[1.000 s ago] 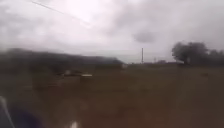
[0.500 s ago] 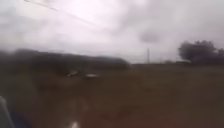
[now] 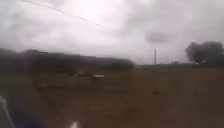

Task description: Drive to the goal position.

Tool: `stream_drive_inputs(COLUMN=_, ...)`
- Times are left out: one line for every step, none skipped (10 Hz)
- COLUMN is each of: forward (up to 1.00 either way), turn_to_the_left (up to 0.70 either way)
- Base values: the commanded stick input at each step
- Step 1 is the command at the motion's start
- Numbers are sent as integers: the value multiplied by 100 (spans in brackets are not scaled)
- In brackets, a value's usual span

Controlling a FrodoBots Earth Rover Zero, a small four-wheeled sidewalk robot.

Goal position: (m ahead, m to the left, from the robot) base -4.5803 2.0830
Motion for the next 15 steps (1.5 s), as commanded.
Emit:
stream_drive_inputs(forward=-70, turn_to_the_left=0)
stream_drive_inputs(forward=-70, turn_to_the_left=0)
stream_drive_inputs(forward=-70, turn_to_the_left=0)
stream_drive_inputs(forward=-70, turn_to_the_left=0)
stream_drive_inputs(forward=-70, turn_to_the_left=0)
stream_drive_inputs(forward=-70, turn_to_the_left=0)
stream_drive_inputs(forward=-70, turn_to_the_left=0)
stream_drive_inputs(forward=-70, turn_to_the_left=0)
stream_drive_inputs(forward=-70, turn_to_the_left=0)
stream_drive_inputs(forward=-70, turn_to_the_left=0)
stream_drive_inputs(forward=-70, turn_to_the_left=0)
stream_drive_inputs(forward=-70, turn_to_the_left=0)
stream_drive_inputs(forward=-70, turn_to_the_left=0)
stream_drive_inputs(forward=-70, turn_to_the_left=0)
stream_drive_inputs(forward=-70, turn_to_the_left=0)
